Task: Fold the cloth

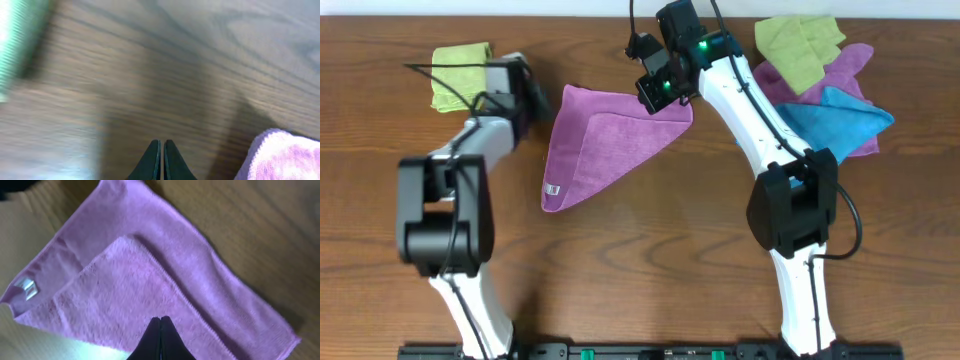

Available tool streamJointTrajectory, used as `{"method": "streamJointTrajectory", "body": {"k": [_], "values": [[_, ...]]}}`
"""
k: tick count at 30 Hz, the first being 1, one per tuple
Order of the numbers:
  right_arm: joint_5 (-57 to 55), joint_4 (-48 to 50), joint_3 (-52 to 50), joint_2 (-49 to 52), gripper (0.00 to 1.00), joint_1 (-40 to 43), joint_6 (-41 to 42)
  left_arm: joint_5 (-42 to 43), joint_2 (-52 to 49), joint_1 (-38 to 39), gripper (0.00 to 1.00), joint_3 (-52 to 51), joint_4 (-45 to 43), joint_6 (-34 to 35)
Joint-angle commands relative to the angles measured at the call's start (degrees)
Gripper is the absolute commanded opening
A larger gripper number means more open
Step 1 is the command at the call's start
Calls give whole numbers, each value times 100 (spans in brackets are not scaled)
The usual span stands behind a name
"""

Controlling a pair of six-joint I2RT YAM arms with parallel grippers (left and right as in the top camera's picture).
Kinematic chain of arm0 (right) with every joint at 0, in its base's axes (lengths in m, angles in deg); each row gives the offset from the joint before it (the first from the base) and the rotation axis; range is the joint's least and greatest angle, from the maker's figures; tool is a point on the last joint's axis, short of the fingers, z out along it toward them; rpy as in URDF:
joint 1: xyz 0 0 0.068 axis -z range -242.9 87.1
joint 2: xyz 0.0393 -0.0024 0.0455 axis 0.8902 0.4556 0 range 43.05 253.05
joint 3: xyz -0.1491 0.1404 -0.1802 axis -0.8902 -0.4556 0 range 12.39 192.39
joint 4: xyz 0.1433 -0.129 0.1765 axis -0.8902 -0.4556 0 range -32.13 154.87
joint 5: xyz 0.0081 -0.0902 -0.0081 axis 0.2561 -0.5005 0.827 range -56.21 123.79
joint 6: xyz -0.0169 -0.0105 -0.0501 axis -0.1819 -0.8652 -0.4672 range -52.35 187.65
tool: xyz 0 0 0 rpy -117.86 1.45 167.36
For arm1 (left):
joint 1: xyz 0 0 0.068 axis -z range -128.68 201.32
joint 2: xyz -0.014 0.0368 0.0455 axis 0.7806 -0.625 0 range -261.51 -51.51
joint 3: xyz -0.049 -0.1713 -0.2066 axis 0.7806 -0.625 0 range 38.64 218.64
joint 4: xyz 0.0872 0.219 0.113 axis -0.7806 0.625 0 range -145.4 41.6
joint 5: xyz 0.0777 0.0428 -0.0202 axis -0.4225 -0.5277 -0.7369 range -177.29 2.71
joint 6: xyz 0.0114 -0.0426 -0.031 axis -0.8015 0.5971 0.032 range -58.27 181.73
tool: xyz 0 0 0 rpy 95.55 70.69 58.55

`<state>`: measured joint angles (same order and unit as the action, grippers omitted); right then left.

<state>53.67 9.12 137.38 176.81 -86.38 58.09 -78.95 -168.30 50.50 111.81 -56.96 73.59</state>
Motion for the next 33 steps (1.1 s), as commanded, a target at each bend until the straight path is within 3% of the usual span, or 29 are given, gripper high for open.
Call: {"method": "streamJointTrajectory", "body": {"k": [1,7,11,20,22,23,24,27,29,33], "values": [[-13,144,-46,-146,1,-109,-44,-70,645,-190,6,83,573,-289],[417,518,-57,302,1,-269,254,728,1405,-975,6,81,2138,-345],[525,776,-57,610,1,-428,492,1150,1659,-1379,6,50,2874,-798],[522,925,-57,1099,1,-678,636,1224,2347,-1493,6,-876,2861,-1019],[520,1047,-57,1102,16,-669,688,1224,2406,-1493,6,-984,2848,-1019],[522,1204,-57,1102,35,-651,791,1204,2430,-1493,6,-1025,2841,-1019],[522,1309,-55,1102,44,-643,863,1204,2435,-1493,6,-1036,2833,-1019],[553,1513,-55,1102,58,-625,997,1207,2435,-1493,6,-1036,2828,-1019],[540,1532,-55,1102,60,-627,988,1207,2435,-1493,6,-1036,2813,-1019],[544,1558,-55,1178,54,-627,975,1209,2435,-1493,6,-1036,2745,-1019]]}}
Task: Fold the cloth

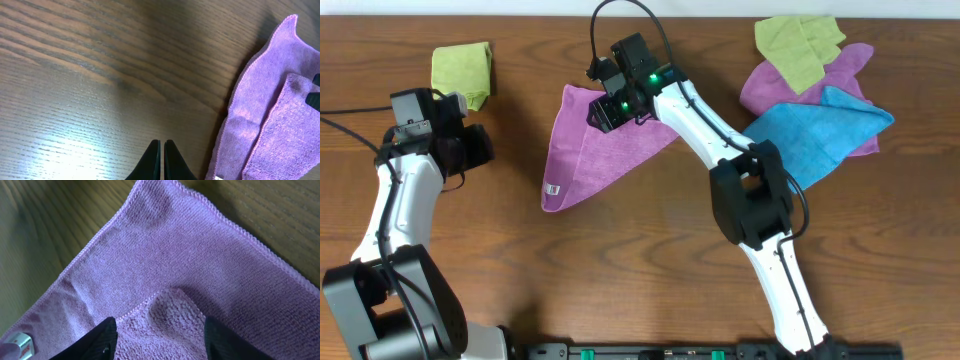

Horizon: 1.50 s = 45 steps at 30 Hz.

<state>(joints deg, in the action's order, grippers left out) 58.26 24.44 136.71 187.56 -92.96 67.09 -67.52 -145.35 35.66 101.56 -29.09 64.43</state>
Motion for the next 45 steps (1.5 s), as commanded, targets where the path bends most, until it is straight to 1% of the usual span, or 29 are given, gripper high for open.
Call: {"method": "streamJointTrajectory", "body": {"k": [1,11,15,26,34,39,41,43,45], "values": [[94,26,11,136,54,31,76,66,140,-11,6,-11,-52,-103],[98,-31,11,293,51,-72,7,66,140,-11,6,-11,-81,-103],[-179,42,13,308,52,-68,9,66,140,-11,6,-11,-79,-103],[-26,369,319,306,55,-24,162,63,133,-11,6,-15,-125,-105],[-136,39,313,391,54,-122,4,63,133,-13,6,-15,-155,-105],[-525,-122,313,413,53,-273,-153,63,133,-13,6,-15,-153,-105],[-697,-184,313,426,50,-337,-254,63,133,-13,6,-15,-153,-105],[-949,-232,313,435,42,-380,-254,63,133,-13,6,-15,-151,-105],[-1021,-238,313,435,31,-396,-251,63,133,-13,6,-15,-153,-105]]}}
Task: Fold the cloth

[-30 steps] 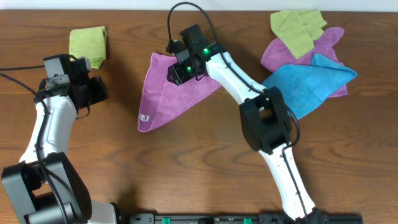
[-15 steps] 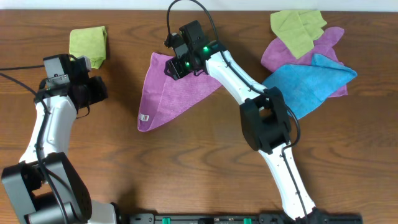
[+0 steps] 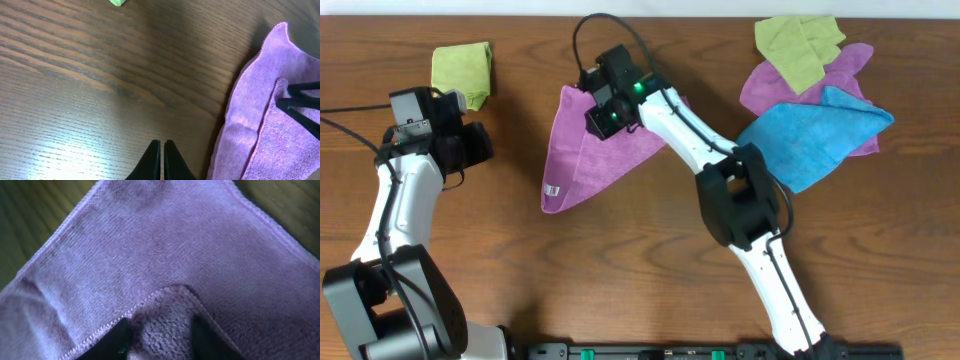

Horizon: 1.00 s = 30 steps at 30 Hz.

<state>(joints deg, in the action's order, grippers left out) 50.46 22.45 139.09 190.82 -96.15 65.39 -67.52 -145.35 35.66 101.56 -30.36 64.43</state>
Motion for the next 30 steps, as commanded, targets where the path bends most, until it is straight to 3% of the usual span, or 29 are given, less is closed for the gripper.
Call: {"method": "streamJointTrajectory", "body": {"k": [1,5,15,18,20,30], "values": [[-284,-35,74,109,21,-81,-76,63,133,-13,6,-15,-24,-105],[-317,-48,74,109,1,-72,87,61,133,-13,6,-15,-26,-105],[-278,-481,570,76,2,-74,306,-48,133,-11,6,-20,-46,-107],[-275,-568,826,76,6,-68,306,-50,133,-11,6,-20,-50,-109],[-275,-581,876,76,1,-63,304,-50,133,-11,6,-20,-61,-107],[-273,-979,946,74,1,-70,308,-46,129,-7,6,-20,-90,-107]]}}
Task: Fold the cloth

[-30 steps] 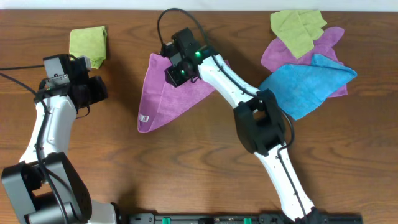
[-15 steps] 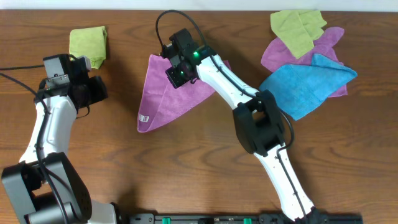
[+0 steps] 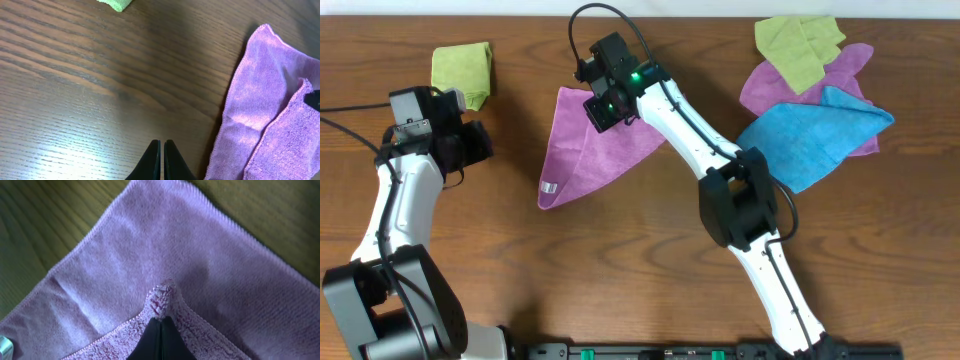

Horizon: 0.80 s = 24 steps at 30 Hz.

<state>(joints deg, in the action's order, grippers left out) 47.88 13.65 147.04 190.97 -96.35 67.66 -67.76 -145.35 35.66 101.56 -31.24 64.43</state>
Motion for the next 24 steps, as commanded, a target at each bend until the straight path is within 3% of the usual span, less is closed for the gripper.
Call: {"method": "streamJointTrajectory", "body": {"k": [1,11,20,24], "values": [[-17,-232,210,59,1,-50,81,-20,120,-7,6,-20,-4,-105],[-232,-2549,1110,59,1,-48,74,2,-129,151,6,-20,-87,-103],[-577,-3681,1117,-22,1,-61,59,0,-129,424,6,-20,-87,-98],[-938,-3703,1117,-446,2,-131,59,0,-129,590,6,-20,-87,-94]]}}
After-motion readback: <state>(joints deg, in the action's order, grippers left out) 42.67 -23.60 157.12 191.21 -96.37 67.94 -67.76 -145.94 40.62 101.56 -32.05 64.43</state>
